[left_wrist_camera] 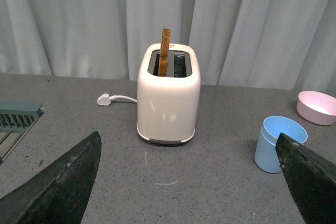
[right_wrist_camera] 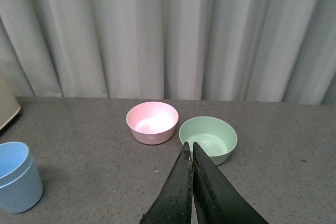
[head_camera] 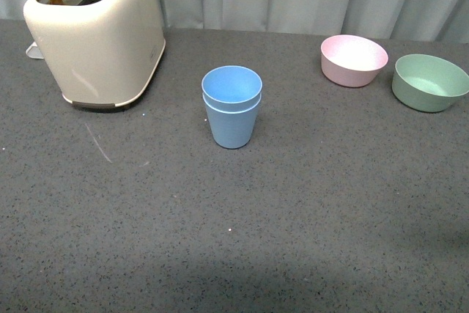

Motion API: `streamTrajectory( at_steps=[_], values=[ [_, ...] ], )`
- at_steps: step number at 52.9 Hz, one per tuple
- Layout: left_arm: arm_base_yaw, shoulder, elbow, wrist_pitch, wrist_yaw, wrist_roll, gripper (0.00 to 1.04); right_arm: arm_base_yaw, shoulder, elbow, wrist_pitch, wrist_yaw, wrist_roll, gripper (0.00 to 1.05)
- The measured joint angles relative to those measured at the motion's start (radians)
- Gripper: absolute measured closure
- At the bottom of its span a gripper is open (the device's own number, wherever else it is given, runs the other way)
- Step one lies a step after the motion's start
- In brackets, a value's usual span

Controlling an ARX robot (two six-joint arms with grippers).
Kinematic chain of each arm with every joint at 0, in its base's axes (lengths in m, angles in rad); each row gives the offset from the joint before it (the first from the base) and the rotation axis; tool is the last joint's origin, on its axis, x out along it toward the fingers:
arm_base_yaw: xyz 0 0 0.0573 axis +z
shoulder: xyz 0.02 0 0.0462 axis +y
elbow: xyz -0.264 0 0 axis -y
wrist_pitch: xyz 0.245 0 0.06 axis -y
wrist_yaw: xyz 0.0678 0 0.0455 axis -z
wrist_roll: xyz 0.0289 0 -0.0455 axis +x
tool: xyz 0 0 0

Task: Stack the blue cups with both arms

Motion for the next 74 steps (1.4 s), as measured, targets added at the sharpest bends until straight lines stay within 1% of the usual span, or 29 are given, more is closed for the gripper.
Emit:
streamTrajectory(
  at_steps=[1, 3, 9, 35, 43, 74],
  values=[
    [0.0, 0.0, 0.0, 0.0, 0.0, 0.0, 0.07, -0.016, -0.018, -0.005, -0.012, -0.027, 0.0, 1.04],
    [0.0, 0.0, 0.0, 0.0, 0.0, 0.0, 0.07, -0.034, -0.041, -0.011, -0.029, -0.038, 0.0, 1.04],
    [0.0, 0.0, 0.0, 0.0, 0.0, 0.0, 0.07, -0.058, -0.119, -0.03, -0.084, -0.04, 0.0, 1.04],
    [0.0, 0.0, 0.0, 0.0, 0.0, 0.0, 0.07, -0.059, -0.443, -0.075, -0.357, -0.047, 0.0, 1.04],
    [0.0, 0.0, 0.0, 0.0, 0.0, 0.0, 0.07, -0.059, -0.568, -0.08, -0.472, -0.047, 0.0, 1.04],
    [0.0, 0.0, 0.0, 0.0, 0.0, 0.0, 0.07, -0.059, -0.817, -0.08, -0.71, -0.047, 0.0, 1.04]
  ],
)
